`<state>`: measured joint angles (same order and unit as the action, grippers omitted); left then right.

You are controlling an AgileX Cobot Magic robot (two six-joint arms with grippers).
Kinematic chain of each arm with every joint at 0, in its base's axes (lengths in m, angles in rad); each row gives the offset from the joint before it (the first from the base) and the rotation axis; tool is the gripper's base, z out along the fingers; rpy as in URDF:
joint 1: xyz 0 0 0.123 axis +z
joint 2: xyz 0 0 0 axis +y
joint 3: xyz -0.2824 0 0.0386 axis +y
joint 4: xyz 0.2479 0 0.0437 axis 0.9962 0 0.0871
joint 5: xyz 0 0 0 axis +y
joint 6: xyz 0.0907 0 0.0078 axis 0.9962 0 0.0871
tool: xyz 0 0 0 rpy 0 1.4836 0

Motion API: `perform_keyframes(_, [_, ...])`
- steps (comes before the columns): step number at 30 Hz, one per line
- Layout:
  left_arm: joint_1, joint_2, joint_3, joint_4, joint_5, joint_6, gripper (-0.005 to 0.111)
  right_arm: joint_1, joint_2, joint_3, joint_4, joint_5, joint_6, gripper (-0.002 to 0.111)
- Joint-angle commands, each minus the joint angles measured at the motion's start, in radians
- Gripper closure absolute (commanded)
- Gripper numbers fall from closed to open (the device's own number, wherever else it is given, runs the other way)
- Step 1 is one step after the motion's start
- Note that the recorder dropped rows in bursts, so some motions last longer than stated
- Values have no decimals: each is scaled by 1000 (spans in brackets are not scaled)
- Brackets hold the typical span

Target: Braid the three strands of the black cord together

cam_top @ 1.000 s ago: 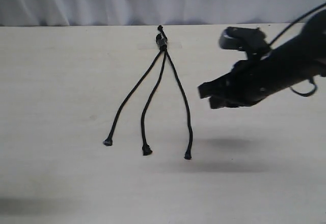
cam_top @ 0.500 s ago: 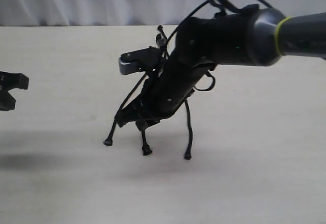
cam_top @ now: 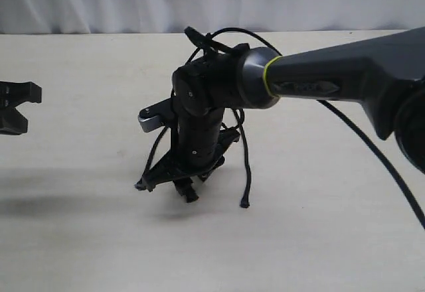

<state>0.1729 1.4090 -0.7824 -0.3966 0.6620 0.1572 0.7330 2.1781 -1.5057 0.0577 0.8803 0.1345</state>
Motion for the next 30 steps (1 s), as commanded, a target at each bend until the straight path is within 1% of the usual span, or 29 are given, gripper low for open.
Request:
perform_keyframes(1, [1, 4, -9, -8, -10, 3, 107, 2, 18, -6, -28, 28, 19, 91])
perform_keyframes(2, [1, 4, -9, -5, -10, 7, 107, 2, 13, -19, -28, 51, 15, 104])
perform_keyframes(3, [1, 4, -9, -5, -10, 22, 107, 2, 8, -33, -28, 64, 15, 104])
perform_keyframes(5, [1, 4, -9, -8, -6, 51, 107, 0, -15, -136, 5, 87, 15, 104])
perform_keyframes(8, [1, 4, -9, -8, -6, 51, 107, 2, 5, -232, 156, 13, 8, 104])
perform_keyframes(12, [1, 4, -9, -8, -11, 55, 107, 2, 92, -238, 337, -166, 8, 104])
perform_keyframes(15, [1, 4, -9, -8, -11, 55, 107, 2, 135, -238, 361, -178, 8, 103])
perform_keyframes(16, [1, 4, -9, -8, -11, 55, 107, 2, 140, -238, 357, -174, 8, 101])
perform_keyframes(17, [1, 4, -9, -8, -11, 55, 107, 2, 143, -238, 357, -169, 8, 96])
perform_keyframes(19, [1, 4, -9, -8, -11, 55, 107, 2, 140, -238, 357, -164, 8, 84])
perform_keyframes(21, [1, 4, -9, -8, -11, 55, 107, 0, 122, -238, 357, -158, 8, 69])
perform_keyframes(23, [1, 4, -9, -6, -10, 57, 107, -7, 98, -238, 339, -138, 8, 61])
perform_keyframes(24, [1, 4, -9, -6, -10, 57, 107, -11, 83, -238, 315, -119, 8, 60])
perform_keyframes(26, [1, 4, -9, -6, -10, 57, 107, -30, 60, -238, 253, -79, 8, 62])
perform_keyframes(30, [1, 4, -9, -8, -10, 57, 107, -46, 70, -238, 140, -20, 52, 63])
